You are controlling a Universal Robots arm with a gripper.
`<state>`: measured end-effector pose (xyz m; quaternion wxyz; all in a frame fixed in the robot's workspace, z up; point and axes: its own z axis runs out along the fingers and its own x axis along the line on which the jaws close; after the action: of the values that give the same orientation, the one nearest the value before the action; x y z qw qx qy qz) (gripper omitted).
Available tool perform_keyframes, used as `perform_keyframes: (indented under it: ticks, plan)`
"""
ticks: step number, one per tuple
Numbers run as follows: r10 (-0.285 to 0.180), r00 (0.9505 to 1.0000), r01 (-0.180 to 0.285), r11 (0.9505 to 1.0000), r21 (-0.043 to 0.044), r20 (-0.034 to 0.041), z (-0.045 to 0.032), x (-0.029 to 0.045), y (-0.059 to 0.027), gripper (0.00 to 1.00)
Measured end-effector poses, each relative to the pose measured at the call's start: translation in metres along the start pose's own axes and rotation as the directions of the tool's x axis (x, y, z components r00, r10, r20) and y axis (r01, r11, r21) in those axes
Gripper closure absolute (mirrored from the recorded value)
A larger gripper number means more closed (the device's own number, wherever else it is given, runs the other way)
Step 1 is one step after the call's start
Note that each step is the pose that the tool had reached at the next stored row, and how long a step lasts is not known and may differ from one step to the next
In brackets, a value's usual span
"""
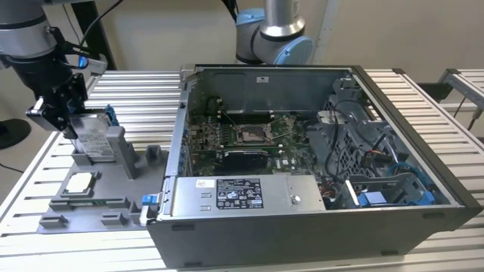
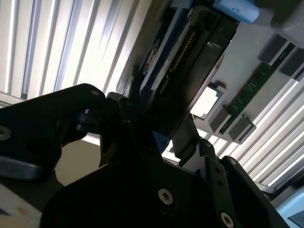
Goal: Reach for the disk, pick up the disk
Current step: 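Pick up the disk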
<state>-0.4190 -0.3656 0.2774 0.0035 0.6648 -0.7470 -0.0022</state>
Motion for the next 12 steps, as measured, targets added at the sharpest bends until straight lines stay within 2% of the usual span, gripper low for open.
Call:
perform_keyframes:
  ticks: [5, 9, 12]
  plan:
    - [-0.009, 1.0000, 0.009, 1.0000, -0.0001, 0.0012, 0.0086, -0.0007, 0.0000, 0.00]
    - [-0.013, 0.9999, 0.013, 0.9999, -0.0013, 0.0117, 0.0117, -0.0008, 0.0001, 0.00]
    - [-0.013, 0.9998, 0.013, 0.9999, -0.0015, 0.0133, 0.0120, -0.0008, 0.0000, 0.00]
